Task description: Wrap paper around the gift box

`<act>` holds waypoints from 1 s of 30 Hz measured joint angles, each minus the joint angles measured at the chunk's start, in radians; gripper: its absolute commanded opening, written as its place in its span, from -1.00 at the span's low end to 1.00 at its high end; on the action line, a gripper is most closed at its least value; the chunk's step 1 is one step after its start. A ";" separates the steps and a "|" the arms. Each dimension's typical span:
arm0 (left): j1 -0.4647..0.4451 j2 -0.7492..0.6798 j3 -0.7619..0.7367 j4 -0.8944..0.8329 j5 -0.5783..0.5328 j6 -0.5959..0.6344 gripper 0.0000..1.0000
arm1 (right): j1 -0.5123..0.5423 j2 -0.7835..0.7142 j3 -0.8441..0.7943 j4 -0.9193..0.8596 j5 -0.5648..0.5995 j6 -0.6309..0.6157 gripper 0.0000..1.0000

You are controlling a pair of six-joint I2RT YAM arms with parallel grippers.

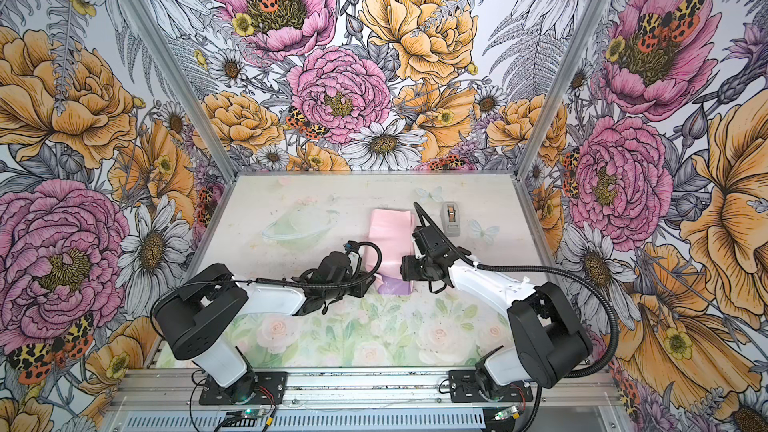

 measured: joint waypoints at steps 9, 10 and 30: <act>0.001 0.014 0.030 0.009 0.003 0.000 -0.41 | 0.000 0.032 0.000 0.016 0.056 0.006 0.12; 0.001 0.022 0.034 0.011 0.002 0.000 -0.41 | 0.000 0.032 0.000 0.018 0.059 0.009 0.12; 0.001 0.130 0.101 -0.002 -0.014 -0.008 -0.41 | -0.007 -0.054 0.000 0.030 0.049 0.031 0.25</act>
